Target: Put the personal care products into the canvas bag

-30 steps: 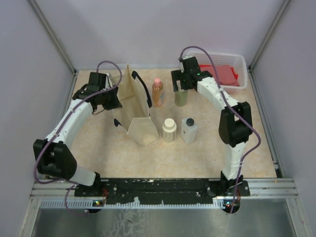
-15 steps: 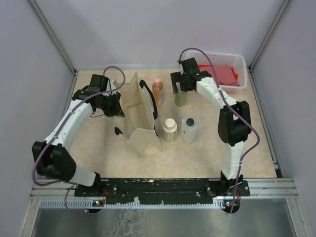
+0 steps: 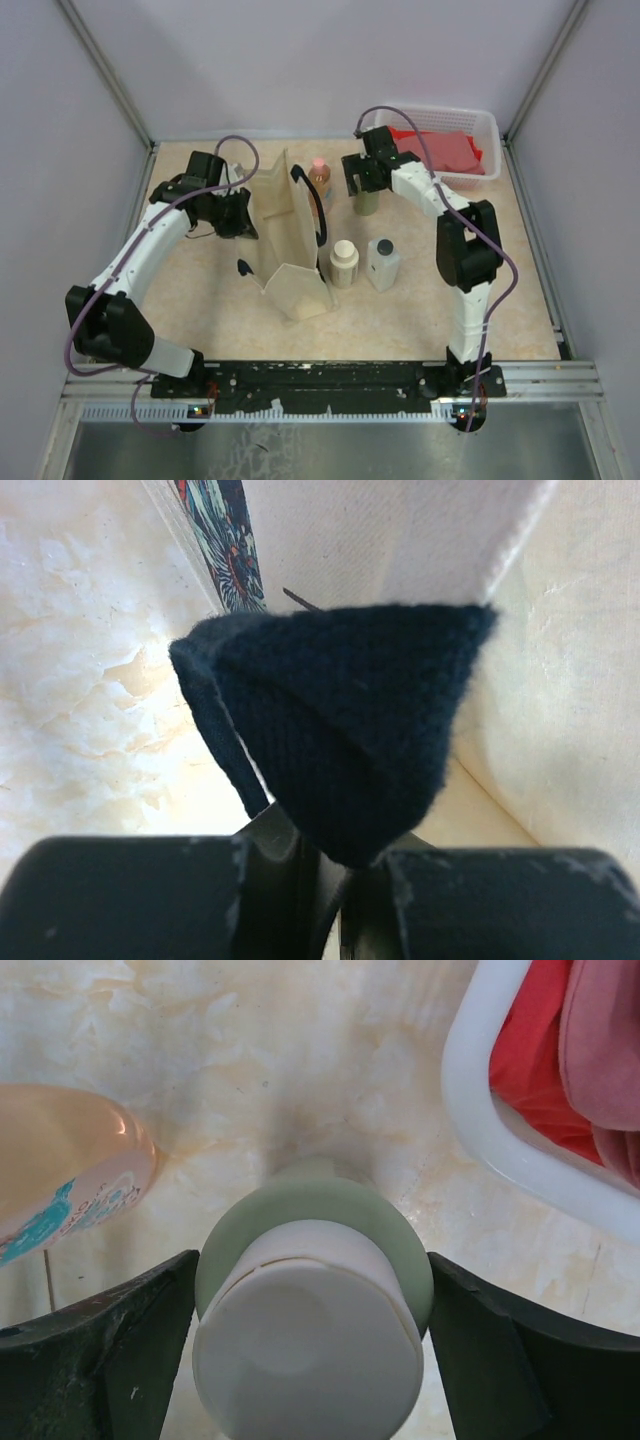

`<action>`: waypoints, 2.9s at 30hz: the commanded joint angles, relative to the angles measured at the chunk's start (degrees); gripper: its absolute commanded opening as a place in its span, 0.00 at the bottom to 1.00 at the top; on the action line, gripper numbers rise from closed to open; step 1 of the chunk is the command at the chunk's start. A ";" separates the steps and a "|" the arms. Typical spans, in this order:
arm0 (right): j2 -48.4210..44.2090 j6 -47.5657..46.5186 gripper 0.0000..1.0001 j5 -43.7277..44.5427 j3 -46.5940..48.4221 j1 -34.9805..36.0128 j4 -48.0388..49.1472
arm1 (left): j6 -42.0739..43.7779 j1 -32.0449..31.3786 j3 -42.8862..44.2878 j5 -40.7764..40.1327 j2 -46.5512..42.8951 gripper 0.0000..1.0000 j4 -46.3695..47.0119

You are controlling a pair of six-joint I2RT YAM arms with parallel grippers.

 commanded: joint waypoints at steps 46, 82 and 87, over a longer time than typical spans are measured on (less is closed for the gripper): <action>-18.30 6.53 0.00 -27.78 26.97 9.86 -2.29 | 1.90 -0.51 2.47 4.07 3.14 0.10 10.32; -1.47 1.93 0.00 -11.20 18.08 21.32 3.31 | -5.31 -0.50 -5.07 0.58 -6.76 0.09 8.36; 1.56 -0.28 0.00 -4.46 18.23 22.95 4.68 | -6.63 -0.50 -7.38 1.52 -7.34 0.09 10.87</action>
